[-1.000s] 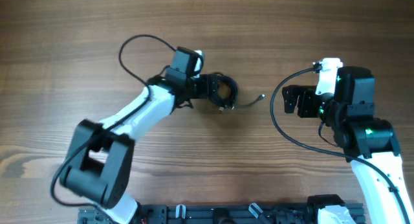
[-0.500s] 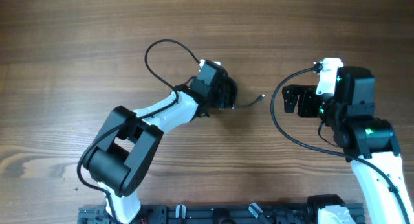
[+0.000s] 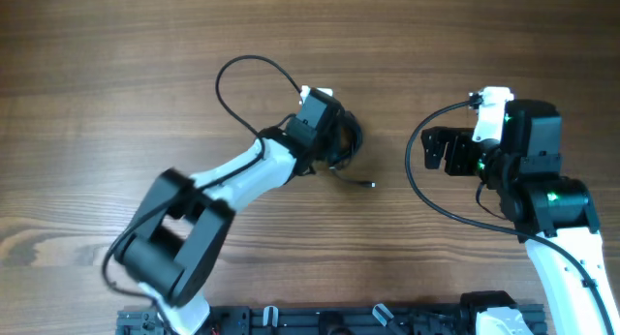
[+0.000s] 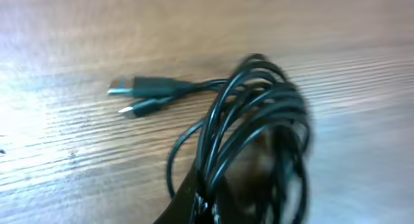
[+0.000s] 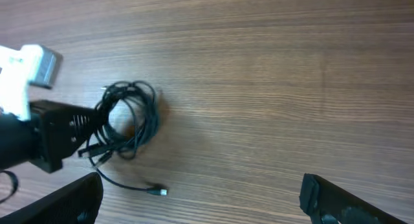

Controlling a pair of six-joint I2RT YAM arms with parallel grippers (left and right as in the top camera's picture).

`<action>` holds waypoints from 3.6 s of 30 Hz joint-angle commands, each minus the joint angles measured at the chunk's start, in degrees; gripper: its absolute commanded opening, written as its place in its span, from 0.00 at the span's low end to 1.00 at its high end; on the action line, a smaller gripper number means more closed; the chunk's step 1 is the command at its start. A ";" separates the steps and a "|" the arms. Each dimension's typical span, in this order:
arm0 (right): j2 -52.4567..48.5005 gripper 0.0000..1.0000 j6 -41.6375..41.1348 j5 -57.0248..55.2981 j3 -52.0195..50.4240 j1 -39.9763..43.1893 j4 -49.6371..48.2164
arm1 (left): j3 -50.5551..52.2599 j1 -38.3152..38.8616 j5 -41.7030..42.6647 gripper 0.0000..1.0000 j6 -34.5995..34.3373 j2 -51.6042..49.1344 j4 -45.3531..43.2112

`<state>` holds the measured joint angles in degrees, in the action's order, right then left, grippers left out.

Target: Untangle cables

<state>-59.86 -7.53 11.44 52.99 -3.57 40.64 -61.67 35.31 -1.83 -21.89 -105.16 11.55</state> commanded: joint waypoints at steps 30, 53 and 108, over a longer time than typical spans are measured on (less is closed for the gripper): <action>-25.03 0.39 -1.44 32.85 1.09 -0.66 -2.73 | -0.59 -13.57 59.25 0.04 -5.62 12.48 6.10; -25.03 0.63 -1.68 61.51 1.09 -0.72 -14.93 | -0.59 -13.51 53.79 0.04 -5.81 12.48 5.31; -25.03 0.11 -22.45 41.33 1.07 -6.27 -15.04 | -0.59 -18.47 71.76 0.04 -3.85 12.48 -3.19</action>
<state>-84.27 -31.90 62.59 53.43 -8.93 22.22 -61.71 17.08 73.36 -26.83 -94.04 8.75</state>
